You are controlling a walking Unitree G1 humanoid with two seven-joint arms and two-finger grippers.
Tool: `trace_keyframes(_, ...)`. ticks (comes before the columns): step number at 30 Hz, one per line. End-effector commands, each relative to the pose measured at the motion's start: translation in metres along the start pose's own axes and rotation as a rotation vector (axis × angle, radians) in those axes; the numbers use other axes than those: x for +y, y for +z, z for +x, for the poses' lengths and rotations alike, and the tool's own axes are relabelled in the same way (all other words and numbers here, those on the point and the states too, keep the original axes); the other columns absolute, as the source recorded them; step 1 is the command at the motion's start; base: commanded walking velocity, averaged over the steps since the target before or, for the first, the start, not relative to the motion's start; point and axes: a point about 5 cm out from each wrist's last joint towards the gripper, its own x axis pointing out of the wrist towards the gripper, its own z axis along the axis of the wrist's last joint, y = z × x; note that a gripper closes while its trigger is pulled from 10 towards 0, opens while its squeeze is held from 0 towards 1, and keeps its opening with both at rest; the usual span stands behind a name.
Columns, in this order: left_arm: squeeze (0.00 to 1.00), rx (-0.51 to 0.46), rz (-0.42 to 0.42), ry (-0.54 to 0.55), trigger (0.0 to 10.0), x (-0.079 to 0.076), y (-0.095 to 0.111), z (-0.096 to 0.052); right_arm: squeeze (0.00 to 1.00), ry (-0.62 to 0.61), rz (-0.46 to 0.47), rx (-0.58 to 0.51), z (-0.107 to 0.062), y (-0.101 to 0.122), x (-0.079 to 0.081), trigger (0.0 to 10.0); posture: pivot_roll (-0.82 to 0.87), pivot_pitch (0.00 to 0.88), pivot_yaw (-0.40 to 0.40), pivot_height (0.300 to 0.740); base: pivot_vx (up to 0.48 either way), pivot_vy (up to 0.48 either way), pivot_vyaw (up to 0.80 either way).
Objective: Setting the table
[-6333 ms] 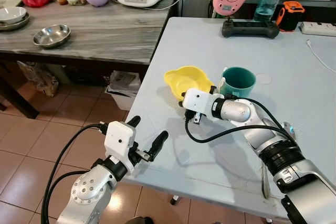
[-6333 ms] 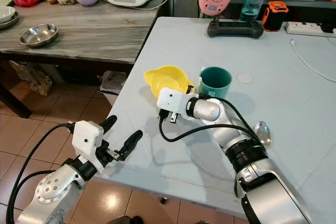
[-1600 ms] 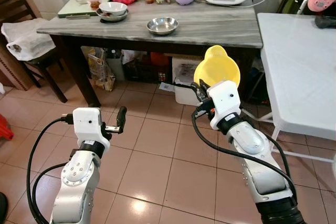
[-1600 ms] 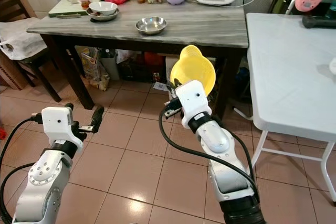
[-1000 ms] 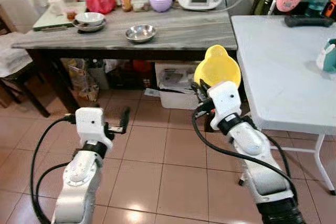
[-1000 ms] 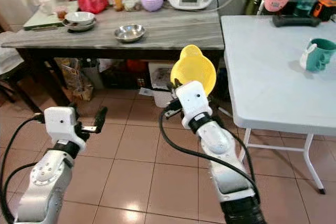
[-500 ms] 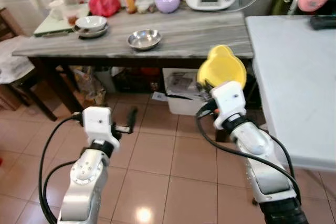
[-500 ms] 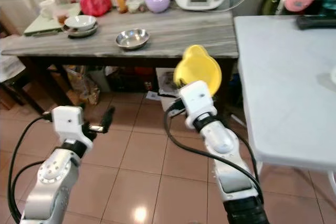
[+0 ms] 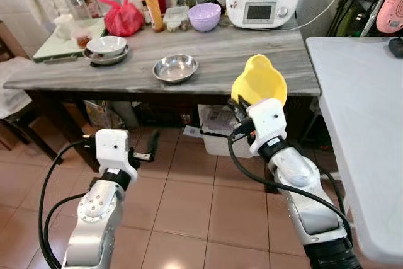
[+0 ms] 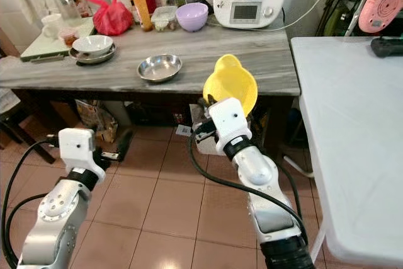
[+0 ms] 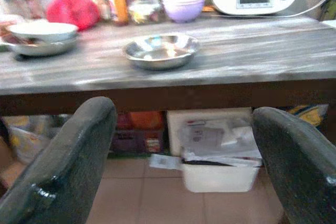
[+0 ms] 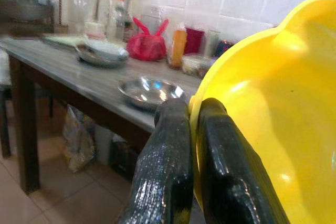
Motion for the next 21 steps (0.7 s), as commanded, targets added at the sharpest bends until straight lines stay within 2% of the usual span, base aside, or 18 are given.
trace_keyframes(1, 0.0, 0.009, 0.018, 0.028, 10.0, 0.009, 0.0018, -0.0013, 0.0, 0.008, 0.005, -0.039, 0.0037, 0.0088, 0.0034, 10.0, -0.08, 0.034, 0.099, 0.74, 0.0, 0.0, 0.0)
trace_keyframes(9, 0.0, 0.014, 0.019, 0.024, 10.0, 0.0077, 0.0001, -0.0016, 0.0, -0.005, 0.007, -0.031, 0.0022, 0.007, 0.0011, 10.0, -0.09, 0.038, 0.1, 0.74, 0.0, 0.0, 0.0)
trace_keyframes(21, 0.0, 0.011, 0.029, 0.012, 10.0, 0.0081, 0.0014, 0.0016, 0.0, -0.019, 0.014, -0.028, 0.0022, 0.0064, 0.0008, 10.0, -0.1, 0.03, 0.111, 0.74, 0.0, 0.364, -0.04)
